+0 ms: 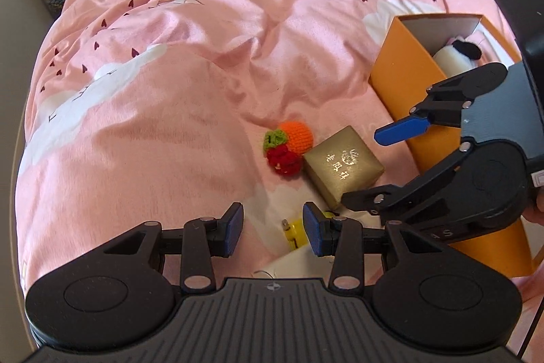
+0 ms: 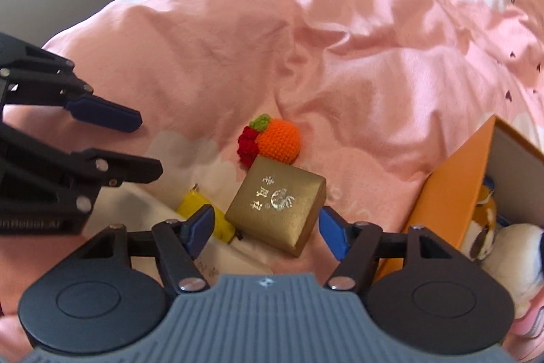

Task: Organize objects
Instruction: 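Grasp the gold box with the right tool while the left tool approaches the orange crochet fruit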

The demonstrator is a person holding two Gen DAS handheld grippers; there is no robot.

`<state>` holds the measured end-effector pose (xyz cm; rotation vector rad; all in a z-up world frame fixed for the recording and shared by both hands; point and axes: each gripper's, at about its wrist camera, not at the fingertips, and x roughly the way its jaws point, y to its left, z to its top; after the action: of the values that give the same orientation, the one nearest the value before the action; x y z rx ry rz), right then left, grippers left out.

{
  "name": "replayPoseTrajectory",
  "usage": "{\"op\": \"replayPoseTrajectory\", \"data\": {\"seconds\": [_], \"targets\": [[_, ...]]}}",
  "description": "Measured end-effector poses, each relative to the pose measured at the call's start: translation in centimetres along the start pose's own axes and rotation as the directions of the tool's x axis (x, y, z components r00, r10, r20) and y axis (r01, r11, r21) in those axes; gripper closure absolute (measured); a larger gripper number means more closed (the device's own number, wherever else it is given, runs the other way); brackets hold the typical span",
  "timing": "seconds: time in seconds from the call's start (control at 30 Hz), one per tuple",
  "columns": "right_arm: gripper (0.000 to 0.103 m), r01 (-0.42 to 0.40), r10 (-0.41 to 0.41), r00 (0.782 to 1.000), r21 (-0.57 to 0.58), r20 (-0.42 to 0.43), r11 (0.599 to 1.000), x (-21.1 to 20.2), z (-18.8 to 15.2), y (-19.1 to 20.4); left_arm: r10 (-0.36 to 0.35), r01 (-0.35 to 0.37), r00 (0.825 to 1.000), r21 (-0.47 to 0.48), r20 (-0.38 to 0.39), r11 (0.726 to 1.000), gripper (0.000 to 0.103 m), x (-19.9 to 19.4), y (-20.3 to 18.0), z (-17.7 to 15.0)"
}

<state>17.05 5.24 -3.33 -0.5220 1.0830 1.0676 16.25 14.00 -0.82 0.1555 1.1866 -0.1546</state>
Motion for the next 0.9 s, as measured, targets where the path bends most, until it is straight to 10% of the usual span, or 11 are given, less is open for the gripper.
{"op": "replayPoseTrajectory", "data": {"seconds": [0.4, 0.9], "targets": [[0.032, 0.048, -0.043, 0.995, 0.062, -0.090, 0.997, 3.7, 0.0, 0.4, 0.018, -0.018, 1.000, 0.037, -0.011, 0.999, 0.055, 1.4, 0.8, 1.3], [0.037, 0.082, -0.082, 0.994, 0.003, 0.074, 0.997, -2.4, 0.4, -1.0, 0.024, -0.025, 1.000, 0.126, 0.009, 0.992, 0.055, 1.3, -0.1, 1.9]]}}
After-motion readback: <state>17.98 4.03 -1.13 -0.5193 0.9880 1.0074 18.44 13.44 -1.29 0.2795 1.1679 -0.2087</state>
